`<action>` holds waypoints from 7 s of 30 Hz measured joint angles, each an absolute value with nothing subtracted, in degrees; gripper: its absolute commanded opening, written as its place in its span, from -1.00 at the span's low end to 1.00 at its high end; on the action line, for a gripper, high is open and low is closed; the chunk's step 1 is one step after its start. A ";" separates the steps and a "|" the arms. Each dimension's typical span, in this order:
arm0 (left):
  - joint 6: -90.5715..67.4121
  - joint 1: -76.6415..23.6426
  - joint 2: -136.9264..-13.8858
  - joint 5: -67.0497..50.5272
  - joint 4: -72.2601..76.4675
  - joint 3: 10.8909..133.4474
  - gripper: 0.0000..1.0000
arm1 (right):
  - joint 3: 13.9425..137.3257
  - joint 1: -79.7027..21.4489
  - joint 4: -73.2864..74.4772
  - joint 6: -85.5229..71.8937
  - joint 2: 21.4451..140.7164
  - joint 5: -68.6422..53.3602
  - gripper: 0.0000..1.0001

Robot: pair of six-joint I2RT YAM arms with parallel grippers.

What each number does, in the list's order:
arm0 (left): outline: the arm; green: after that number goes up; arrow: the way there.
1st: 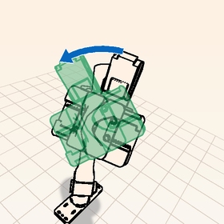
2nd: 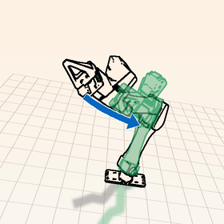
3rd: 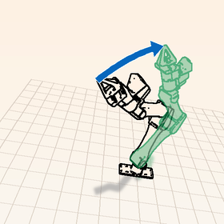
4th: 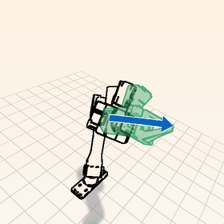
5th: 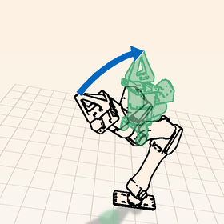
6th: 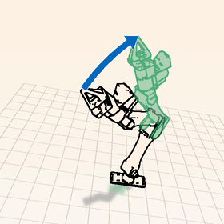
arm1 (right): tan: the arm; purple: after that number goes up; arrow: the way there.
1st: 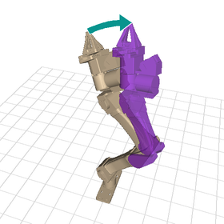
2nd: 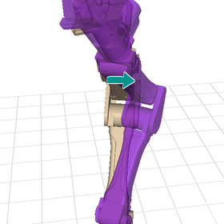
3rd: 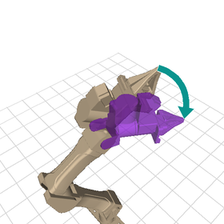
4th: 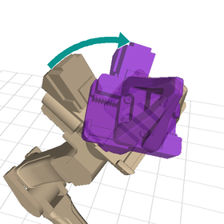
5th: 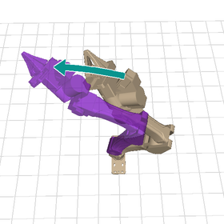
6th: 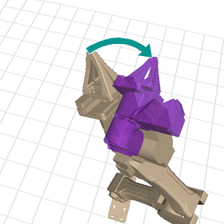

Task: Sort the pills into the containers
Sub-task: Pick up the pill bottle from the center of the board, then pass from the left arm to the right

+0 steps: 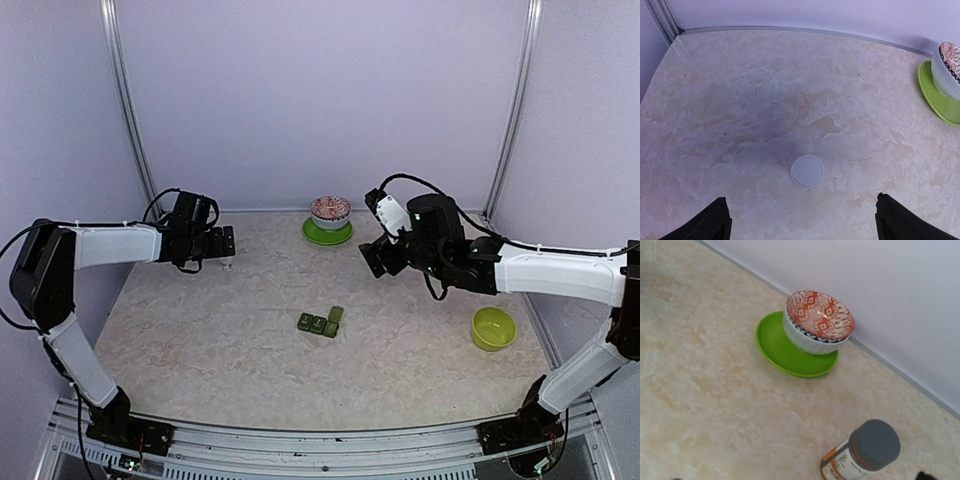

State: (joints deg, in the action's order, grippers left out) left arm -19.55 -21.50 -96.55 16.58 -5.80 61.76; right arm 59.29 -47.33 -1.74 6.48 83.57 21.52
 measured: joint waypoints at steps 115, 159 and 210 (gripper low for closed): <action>-29.58 -47.16 -91.79 -38.28 37.12 58.50 -0.85 | 41.39 -47.20 -39.51 -1.83 75.13 -27.70 0.30; -31.31 -48.05 -92.75 -34.02 39.62 57.32 -0.84 | 41.36 -47.20 -40.62 -2.90 77.89 -23.51 -0.02; -32.03 -48.16 -92.73 -34.02 40.77 56.97 0.09 | 40.66 -47.18 -42.81 -5.02 78.11 -24.67 -0.60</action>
